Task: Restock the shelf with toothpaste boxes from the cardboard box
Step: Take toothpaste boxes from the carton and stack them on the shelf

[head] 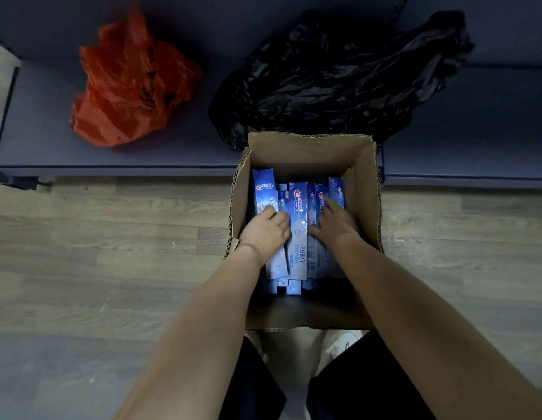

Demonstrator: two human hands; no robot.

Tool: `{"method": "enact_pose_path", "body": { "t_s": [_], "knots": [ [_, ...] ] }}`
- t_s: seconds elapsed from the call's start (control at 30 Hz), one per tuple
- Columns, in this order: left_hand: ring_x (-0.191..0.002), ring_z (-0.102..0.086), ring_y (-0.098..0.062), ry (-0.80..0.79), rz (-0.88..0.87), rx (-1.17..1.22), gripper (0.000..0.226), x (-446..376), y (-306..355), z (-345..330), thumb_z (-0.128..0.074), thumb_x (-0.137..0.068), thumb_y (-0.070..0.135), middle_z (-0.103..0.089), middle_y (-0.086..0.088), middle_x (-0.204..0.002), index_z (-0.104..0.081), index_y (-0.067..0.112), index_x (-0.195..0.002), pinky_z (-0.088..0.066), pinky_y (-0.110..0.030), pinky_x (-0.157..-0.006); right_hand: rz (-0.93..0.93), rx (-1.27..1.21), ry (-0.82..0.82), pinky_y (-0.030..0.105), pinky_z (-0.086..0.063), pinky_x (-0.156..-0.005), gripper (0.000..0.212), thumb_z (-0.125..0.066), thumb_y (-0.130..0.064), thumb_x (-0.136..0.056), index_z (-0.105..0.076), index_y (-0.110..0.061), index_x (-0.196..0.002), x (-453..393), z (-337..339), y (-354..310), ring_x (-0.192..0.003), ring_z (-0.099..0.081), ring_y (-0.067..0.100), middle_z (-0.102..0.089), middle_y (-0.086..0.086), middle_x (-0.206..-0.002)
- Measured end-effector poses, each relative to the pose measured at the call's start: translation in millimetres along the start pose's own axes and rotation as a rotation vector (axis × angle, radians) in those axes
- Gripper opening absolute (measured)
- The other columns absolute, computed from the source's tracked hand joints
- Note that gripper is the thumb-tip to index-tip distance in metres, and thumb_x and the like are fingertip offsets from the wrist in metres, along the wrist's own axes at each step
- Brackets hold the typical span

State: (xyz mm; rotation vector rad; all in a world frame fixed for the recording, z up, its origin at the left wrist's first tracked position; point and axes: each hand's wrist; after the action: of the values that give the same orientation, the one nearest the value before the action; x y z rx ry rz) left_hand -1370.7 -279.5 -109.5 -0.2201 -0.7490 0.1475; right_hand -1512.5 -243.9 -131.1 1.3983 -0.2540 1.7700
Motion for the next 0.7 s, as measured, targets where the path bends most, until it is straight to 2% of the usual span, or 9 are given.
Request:
{"method": "enact_pose_path", "body": {
  "t_s": [0.17,0.27,0.4,0.6,0.7],
  "knots": [
    [-0.136,-0.025,-0.026,0.015,0.015,-0.088,0.041,-4,1,2,-0.031,-0.102,0.016,-0.035,-0.012,-0.146,-0.034,0.007,-0.142,-0.024,-0.035,-0.109,0.041,-0.1,0.055,0.045,-0.002,-0.118,0.06,-0.047,-0.032,-0.097,-0.019,-0.017,-0.148,8,-5,9,-0.143,-0.022,0.029,-0.029,0.009,-0.153],
    [-0.129,-0.034,-0.025,0.014,-0.011,-0.127,0.038,-2,2,5,-0.031,-0.101,0.013,-0.047,-0.007,-0.136,-0.042,0.007,-0.137,-0.025,-0.031,-0.107,0.03,-0.023,0.018,0.045,-0.011,-0.118,0.056,-0.045,-0.029,-0.098,-0.023,-0.015,-0.148,3,-2,3,-0.142,-0.024,0.027,-0.026,0.006,-0.153],
    [-0.126,-0.036,-0.024,0.034,-0.013,-0.139,0.038,0,1,5,-0.033,-0.1,0.014,-0.049,-0.005,-0.134,-0.044,0.008,-0.136,-0.026,-0.03,-0.105,0.001,0.121,-0.018,0.044,-0.019,-0.116,0.057,-0.046,-0.031,-0.098,-0.024,-0.016,-0.149,2,4,-3,-0.141,-0.023,0.025,-0.023,0.005,-0.154],
    [-0.124,-0.038,-0.026,0.066,0.01,-0.095,0.035,1,1,-1,-0.036,-0.099,0.013,-0.056,-0.005,-0.126,-0.052,0.008,-0.129,-0.027,-0.033,-0.106,-0.06,0.215,-0.14,0.046,-0.001,-0.118,0.062,-0.031,-0.046,-0.098,-0.019,-0.013,-0.15,17,18,-9,-0.146,-0.006,0.029,-0.019,0.007,-0.157],
    [-0.124,-0.039,-0.026,0.083,-0.006,-0.141,0.034,5,3,1,-0.038,-0.099,0.014,-0.056,-0.004,-0.126,-0.052,0.009,-0.129,-0.027,-0.032,-0.105,-0.061,0.256,-0.172,0.045,0.004,-0.117,0.06,-0.031,-0.044,-0.099,-0.018,-0.016,-0.15,15,16,-13,-0.147,-0.004,0.025,-0.02,0.002,-0.157]
  ]
}}
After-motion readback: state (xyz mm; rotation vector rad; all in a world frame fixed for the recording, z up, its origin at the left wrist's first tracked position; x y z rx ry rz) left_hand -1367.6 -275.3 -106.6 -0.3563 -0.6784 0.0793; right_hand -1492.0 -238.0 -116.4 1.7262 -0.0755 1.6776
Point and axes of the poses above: each hand's wrist, its own x-axis away from the middle knuckle, its own z-axis out of the back of the hand, y = z × x
